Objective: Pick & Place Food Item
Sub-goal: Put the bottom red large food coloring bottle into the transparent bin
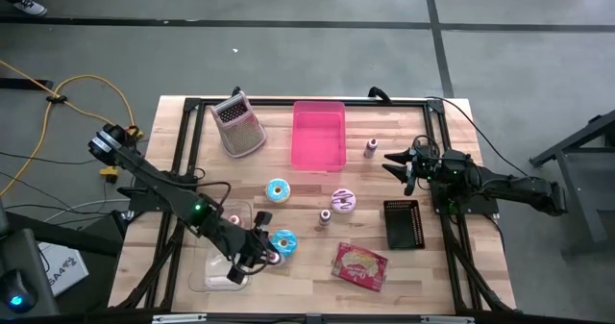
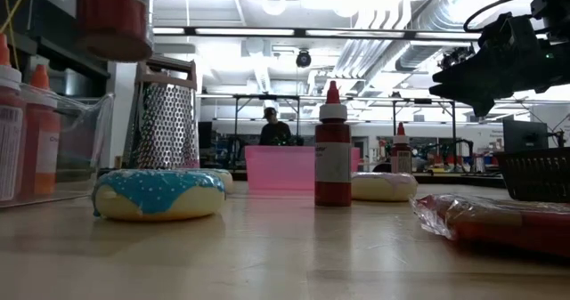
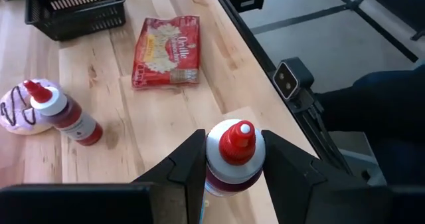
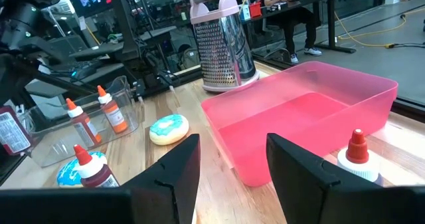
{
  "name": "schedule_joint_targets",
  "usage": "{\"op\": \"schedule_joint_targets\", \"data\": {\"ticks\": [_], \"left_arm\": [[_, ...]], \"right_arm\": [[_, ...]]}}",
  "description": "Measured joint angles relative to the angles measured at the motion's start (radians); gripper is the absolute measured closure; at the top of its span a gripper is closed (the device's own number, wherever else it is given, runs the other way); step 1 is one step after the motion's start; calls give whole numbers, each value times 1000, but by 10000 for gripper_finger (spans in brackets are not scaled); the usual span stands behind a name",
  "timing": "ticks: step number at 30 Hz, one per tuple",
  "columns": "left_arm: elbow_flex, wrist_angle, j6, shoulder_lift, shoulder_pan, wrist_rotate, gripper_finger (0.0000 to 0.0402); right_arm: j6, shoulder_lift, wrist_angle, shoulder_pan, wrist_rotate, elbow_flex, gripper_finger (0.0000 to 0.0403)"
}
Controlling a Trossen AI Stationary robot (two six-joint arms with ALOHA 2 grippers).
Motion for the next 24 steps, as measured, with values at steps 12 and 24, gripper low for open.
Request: {"op": "schedule_joint_targets", "data": {"ticks": [12, 24], "left_arm": [[2, -234, -104, -138, -94, -153, 281], [2, -417, -330, -226, -295, -301, 281]], "right_arm": [[0, 0, 0, 0, 0, 0, 243], [0, 0, 0, 0, 0, 0, 243]]}}
